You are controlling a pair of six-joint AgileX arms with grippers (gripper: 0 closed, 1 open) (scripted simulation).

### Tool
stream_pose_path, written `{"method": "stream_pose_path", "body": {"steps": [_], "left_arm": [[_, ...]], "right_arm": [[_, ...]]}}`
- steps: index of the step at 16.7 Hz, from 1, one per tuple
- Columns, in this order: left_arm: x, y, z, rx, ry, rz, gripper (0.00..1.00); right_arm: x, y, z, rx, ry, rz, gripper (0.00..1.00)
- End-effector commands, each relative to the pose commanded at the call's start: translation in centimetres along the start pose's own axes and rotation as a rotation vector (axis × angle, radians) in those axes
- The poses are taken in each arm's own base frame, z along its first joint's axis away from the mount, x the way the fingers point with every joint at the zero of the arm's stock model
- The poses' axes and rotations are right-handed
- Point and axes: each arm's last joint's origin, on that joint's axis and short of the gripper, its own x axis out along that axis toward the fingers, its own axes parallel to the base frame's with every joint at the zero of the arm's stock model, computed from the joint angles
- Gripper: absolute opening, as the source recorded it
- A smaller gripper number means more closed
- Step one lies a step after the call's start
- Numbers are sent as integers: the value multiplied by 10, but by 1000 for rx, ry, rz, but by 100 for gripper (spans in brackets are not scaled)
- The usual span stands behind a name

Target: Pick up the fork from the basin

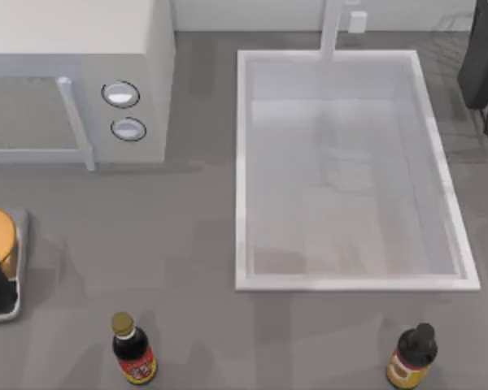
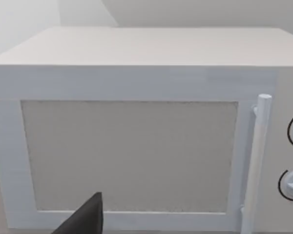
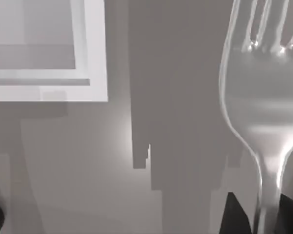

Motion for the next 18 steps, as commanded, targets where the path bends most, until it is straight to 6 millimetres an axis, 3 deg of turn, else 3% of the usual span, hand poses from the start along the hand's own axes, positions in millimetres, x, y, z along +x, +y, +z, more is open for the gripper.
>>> {"method": "stream_pose_path", "body": {"steps": [3, 9, 18], "left_arm": [[0, 0, 0, 0, 0, 0, 100], [0, 0, 0, 0, 0, 0, 100], [0, 0, 0, 0, 0, 0, 100]], "right_arm": [[-1, -8, -13, 0, -2, 1, 0], [4, -7, -11, -2, 3, 1, 0], [99, -8, -10, 0, -11, 1, 0]]}}
